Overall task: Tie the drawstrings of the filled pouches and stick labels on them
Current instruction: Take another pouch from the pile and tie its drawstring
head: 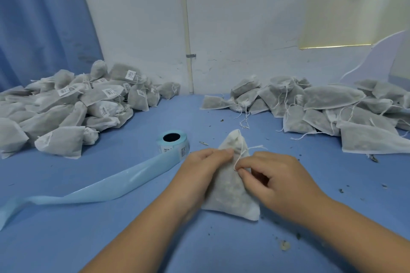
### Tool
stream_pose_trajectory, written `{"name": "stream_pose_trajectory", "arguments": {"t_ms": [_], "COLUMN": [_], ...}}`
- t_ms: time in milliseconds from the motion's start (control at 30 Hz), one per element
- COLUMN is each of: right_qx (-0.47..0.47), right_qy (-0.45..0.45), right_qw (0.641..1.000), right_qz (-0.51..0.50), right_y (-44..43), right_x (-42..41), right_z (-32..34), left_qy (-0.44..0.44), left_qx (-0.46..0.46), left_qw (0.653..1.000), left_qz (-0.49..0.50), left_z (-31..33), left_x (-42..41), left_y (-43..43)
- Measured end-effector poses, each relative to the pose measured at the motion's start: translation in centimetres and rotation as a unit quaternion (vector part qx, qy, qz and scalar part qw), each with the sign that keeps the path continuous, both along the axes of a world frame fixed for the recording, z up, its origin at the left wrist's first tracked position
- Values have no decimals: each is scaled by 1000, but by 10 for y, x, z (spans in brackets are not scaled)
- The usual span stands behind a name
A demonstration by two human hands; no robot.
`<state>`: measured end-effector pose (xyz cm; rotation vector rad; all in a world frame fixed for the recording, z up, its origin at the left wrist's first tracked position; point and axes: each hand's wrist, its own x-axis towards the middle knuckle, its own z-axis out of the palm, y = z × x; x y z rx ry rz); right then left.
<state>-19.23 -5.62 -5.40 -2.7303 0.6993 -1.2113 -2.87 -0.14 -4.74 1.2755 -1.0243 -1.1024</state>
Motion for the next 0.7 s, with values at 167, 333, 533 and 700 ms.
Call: {"name": "stream_pose_trajectory", "arguments": {"t_ms": [167,333,533,700], "right_qx": [50,34,94,91], "right_qy": [-10,40,57,75], "right_qw": [998,998,993,991], "right_qz": [30,32,35,61], "right_y": [3,14,14,14], "right_x": [-1,6,11,14], "right_z": [1,2,-6,-8], "left_qy": [60,81,47,119], "left_qx": [32,104,70,58], "left_qw": [997,991,996,986], "left_qz": [-37,-22,-15,-99], "left_z": [-1,2,4,-2], "left_x": [5,4,19,39], "left_y": [1,5,7,15]}}
